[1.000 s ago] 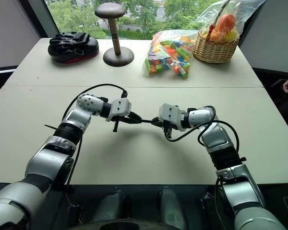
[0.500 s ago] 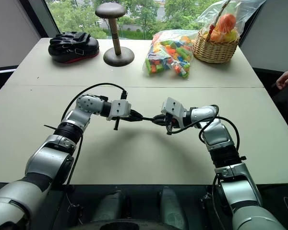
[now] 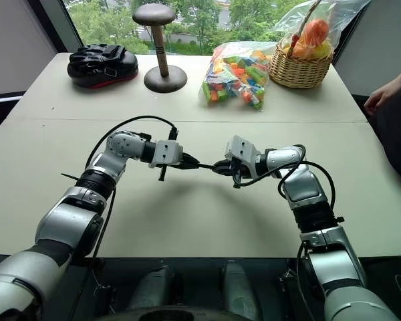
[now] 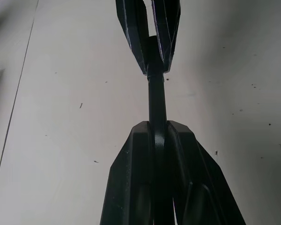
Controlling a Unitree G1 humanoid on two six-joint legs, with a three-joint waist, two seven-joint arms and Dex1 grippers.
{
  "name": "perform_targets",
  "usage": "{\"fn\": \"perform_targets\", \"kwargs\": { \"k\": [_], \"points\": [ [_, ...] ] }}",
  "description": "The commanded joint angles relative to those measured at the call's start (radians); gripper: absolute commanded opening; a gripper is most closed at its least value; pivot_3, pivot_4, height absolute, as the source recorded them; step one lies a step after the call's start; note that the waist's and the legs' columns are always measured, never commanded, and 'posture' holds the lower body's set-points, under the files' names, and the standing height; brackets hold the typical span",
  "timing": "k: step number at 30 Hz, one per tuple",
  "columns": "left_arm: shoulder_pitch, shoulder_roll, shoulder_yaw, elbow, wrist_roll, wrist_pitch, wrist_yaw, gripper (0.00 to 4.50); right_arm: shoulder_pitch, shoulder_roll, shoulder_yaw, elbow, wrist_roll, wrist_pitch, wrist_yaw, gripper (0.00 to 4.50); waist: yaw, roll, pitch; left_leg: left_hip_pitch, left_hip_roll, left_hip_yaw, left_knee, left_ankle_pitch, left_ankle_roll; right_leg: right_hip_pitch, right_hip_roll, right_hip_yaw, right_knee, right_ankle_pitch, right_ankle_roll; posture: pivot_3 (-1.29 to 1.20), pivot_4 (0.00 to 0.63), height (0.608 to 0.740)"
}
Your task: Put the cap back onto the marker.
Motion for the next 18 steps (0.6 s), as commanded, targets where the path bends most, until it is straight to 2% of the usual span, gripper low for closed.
{"fn": "perform_targets", "kwargs": {
  "k": [1,7,18],
  "points": [
    [-0.009,-0.120,-0.071,-0.046,-0.020,-0.042,0.001,0.00,-0.121,0.125,0.044,-0.079,0.084,-0.028,-0.022,0.02,0.000,0.000,0.000,0.000,0.000,0.000,0.000,0.000,0.000,0.000,0.000,0.000,0.000,0.000,0.000,0.00,0.150,0.740],
    [0.019,-0.101,-0.062,-0.081,-0.034,-0.043,0.010,0.00,-0.130,0.134,0.028,-0.057,0.090,0.028,-0.025,0.02,0.000,0.000,0.000,0.000,0.000,0.000,0.000,0.000,0.000,0.000,0.000,0.000,0.001,0.000,0.000,0.00,0.150,0.740],
    [0.008,-0.055,0.001,-0.112,-0.107,-0.024,-0.007,0.00,-0.126,0.070,-0.045,-0.042,0.094,-0.098,-0.019,0.02,0.000,0.000,0.000,0.000,0.000,0.000,0.000,0.000,0.000,0.000,0.000,0.000,0.002,0.000,0.000,0.00,0.150,0.740]
  ]
}}
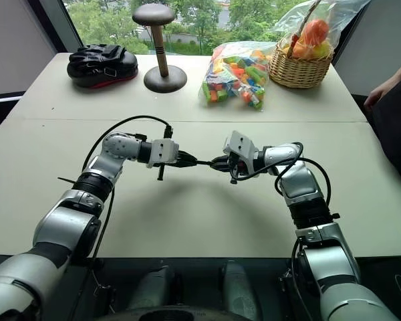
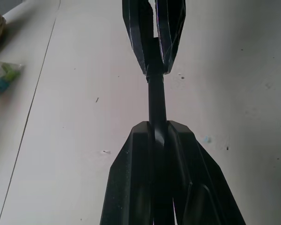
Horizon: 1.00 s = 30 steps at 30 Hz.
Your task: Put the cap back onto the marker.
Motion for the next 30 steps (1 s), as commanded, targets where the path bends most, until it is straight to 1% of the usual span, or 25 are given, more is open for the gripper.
{"fn": "perform_targets", "kwargs": {
  "k": [1,6,12,15,21,26,30],
  "points": [
    [-0.022,-0.069,-0.029,-0.090,-0.077,-0.020,-0.038,0.00,-0.094,0.035,-0.012,-0.077,0.094,-0.085,-0.001,0.02,0.000,0.000,0.000,0.000,0.000,0.000,0.000,0.000,0.000,0.000,0.000,0.000,0.000,0.000,0.000,0.00,0.150,0.740],
    [-0.015,-0.041,-0.020,-0.149,-0.139,0.007,-0.103,0.00,-0.090,-0.014,-0.020,-0.103,0.098,-0.135,0.026,0.02,0.000,0.000,0.000,0.000,0.000,0.000,0.000,0.000,0.000,0.000,0.000,0.000,0.000,0.000,0.000,0.00,0.150,0.740],
    [-0.007,0.012,-0.058,-0.185,-0.133,0.030,-0.186,0.00,-0.056,-0.065,0.008,-0.142,0.094,-0.133,0.046,0.02,0.000,0.000,0.000,0.000,0.000,0.000,0.000,0.000,0.000,0.000,0.000,0.000,0.000,0.000,0.000,0.00,0.150,0.740],
    [-0.007,0.024,-0.073,-0.196,-0.126,0.051,-0.201,0.00,-0.043,-0.078,0.028,-0.157,0.094,-0.114,0.046,0.02,0.000,0.000,0.000,0.000,0.000,0.000,0.000,0.000,0.000,0.000,0.000,0.000,0.000,0.000,0.000,0.00,0.150,0.740],
    [-0.006,0.026,-0.103,-0.243,-0.103,0.093,-0.173,0.00,-0.028,-0.079,0.053,-0.199,0.099,-0.031,0.031,0.02,0.001,0.000,0.000,0.000,0.000,0.000,0.000,0.000,0.000,0.000,0.000,0.000,0.000,0.000,0.000,0.00,0.150,0.740],
    [0.030,0.005,-0.117,-0.334,-0.094,0.201,-0.149,0.00,-0.059,-0.058,0.070,-0.183,0.057,0.012,-0.040,0.02,0.000,0.000,0.000,0.000,0.000,0.000,0.000,0.000,0.000,0.000,0.000,0.000,0.000,0.000,0.000,0.00,0.150,0.740],
    [0.044,-0.004,-0.113,-0.371,-0.107,0.270,-0.148,0.00,-0.063,-0.055,0.077,-0.187,0.048,0.009,-0.063,0.02,0.000,0.000,0.000,0.000,0.000,0.000,0.000,0.000,0.000,0.000,0.000,0.000,0.000,0.000,0.000,0.00,0.150,0.740]
  ]
}}
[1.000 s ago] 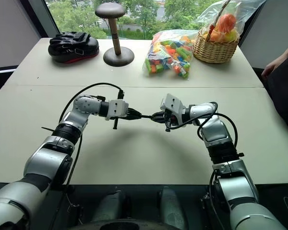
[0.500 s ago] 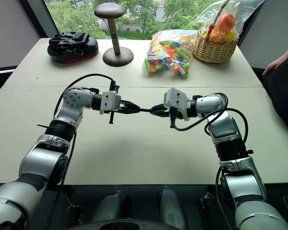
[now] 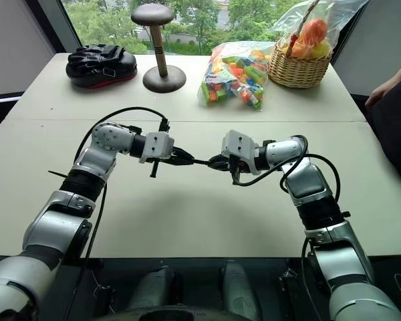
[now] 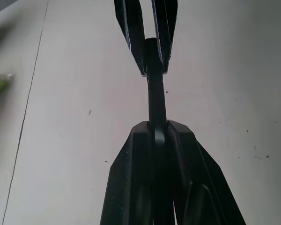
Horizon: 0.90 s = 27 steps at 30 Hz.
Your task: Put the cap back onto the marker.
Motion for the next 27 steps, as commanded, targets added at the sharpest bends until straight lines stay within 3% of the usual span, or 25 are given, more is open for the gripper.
{"fn": "perform_targets", "kwargs": {
  "k": [1,17,27],
  "points": [
    [0.007,-0.074,-0.069,-0.107,-0.049,0.033,-0.036,0.00,-0.059,0.032,-0.001,-0.061,0.009,-0.019,-0.067,0.02,0.000,0.000,0.000,0.000,0.000,0.000,0.000,0.000,0.000,0.000,0.000,0.000,0.000,0.000,0.000,0.00,0.150,0.740],
    [-0.015,-0.102,-0.013,-0.084,-0.120,0.072,-0.045,0.00,-0.058,0.061,0.007,-0.063,0.009,-0.157,-0.085,0.02,0.000,0.000,0.000,0.000,0.000,0.000,0.000,0.000,0.000,0.000,0.000,0.000,0.000,0.000,0.000,0.00,0.150,0.740],
    [-0.003,-0.081,-0.023,-0.056,-0.065,0.009,-0.022,0.00,-0.047,0.028,0.014,-0.053,0.002,-0.149,-0.060,0.02,0.000,0.000,0.000,0.000,0.000,0.000,0.000,0.000,0.000,0.000,0.000,0.000,0.000,0.000,0.000,0.00,0.150,0.740]
  ]
}}
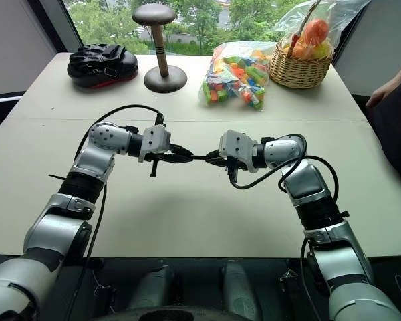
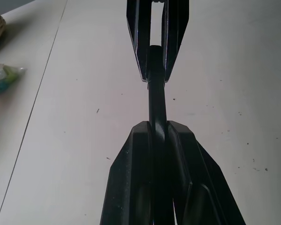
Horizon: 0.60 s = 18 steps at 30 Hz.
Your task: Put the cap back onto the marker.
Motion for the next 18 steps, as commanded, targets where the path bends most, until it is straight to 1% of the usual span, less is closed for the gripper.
{"fn": "perform_targets", "kwargs": {
  "k": [1,5,9,11,12,14,15,16,17,18],
  "points": [
    [-0.019,-0.067,-0.068,-0.028,-0.017,-0.058,-0.010,0.00,-0.042,0.017,0.010,-0.048,0.023,-0.016,-0.018,0.02,0.000,0.000,0.000,0.000,0.000,0.000,0.000,0.000,0.000,0.000,0.000,0.000,0.000,0.000,0.000,0.00,0.150,0.740],
    [-0.017,-0.039,-0.079,-0.007,0.020,-0.091,0.004,0.00,-0.020,-0.032,0.019,-0.027,0.001,-0.013,-0.004,0.02,0.000,0.000,0.000,0.000,0.000,0.000,0.000,0.000,0.000,0.000,0.000,0.000,0.000,0.000,0.000,0.00,0.150,0.740],
    [-0.015,-0.010,-0.079,-0.007,0.033,-0.074,0.031,0.00,0.017,-0.094,0.019,-0.017,-0.025,0.001,-0.015,0.02,0.002,0.000,0.000,0.000,0.000,0.000,0.000,0.000,0.000,0.000,0.000,0.000,0.000,0.000,0.000,0.00,0.150,0.740],
    [-0.009,0.003,-0.077,-0.017,0.031,-0.054,0.044,0.00,0.038,-0.120,0.015,-0.018,-0.029,0.016,-0.017,0.97,0.001,0.000,0.000,0.000,0.000,0.000,0.000,0.000,0.000,0.000,0.000,0.000,0.000,0.000,0.000,0.00,0.150,0.740],
    [0.001,0.010,-0.074,-0.026,0.024,-0.033,0.051,0.00,0.047,-0.125,0.007,-0.021,-0.026,0.030,-0.030,1.29,0.002,0.000,0.000,0.000,0.000,0.000,0.000,0.000,0.000,0.000,0.000,0.000,0.000,0.000,0.000,0.00,0.150,0.740],
    [0.025,0.023,-0.069,-0.045,0.013,0.004,0.067,0.00,0.061,-0.136,-0.001,-0.026,-0.029,0.044,-0.054,2.46,0.001,0.000,0.000,0.000,0.000,0.000,0.000,0.000,0.000,0.000,0.000,0.000,0.000,0.000,0.000,0.00,0.150,0.740],
    [0.045,0.031,-0.067,-0.054,0.011,0.014,0.076,0.00,0.066,-0.135,-0.009,-0.026,-0.034,0.045,-0.084,2.86,-0.004,0.000,0.000,0.000,0.000,0.000,0.000,0.000,0.000,0.000,0.000,0.001,0.000,0.000,0.000,0.00,0.150,0.740],
    [0.066,0.037,-0.060,-0.064,0.006,0.022,0.092,0.00,0.069,-0.129,-0.020,-0.024,-0.039,0.043,-0.119,3.52,-0.006,0.000,0.000,0.001,0.000,0.001,0.000,0.000,0.000,0.000,0.000,0.001,-0.001,0.000,0.000,0.00,0.150,0.740],
    [0.087,0.040,-0.052,-0.077,-0.004,0.036,0.106,0.00,0.070,-0.121,-0.032,-0.021,-0.046,0.040,-0.160,4.07,-0.006,0.000,0.000,0.001,0.001,0.001,0.000,0.000,0.000,0.000,0.001,0.002,0.000,0.000,0.000,0.00,0.150,0.740],
    [0.109,0.036,-0.034,-0.093,-0.019,0.049,0.135,0.00,0.071,-0.109,-0.052,-0.018,-0.046,0.038,-0.209,4.45,-0.006,0.000,0.000,0.001,0.001,0.001,0.000,0.000,0.000,0.000,0.001,0.002,0.000,0.000,0.000,0.00,0.150,0.740]
  ]
}}
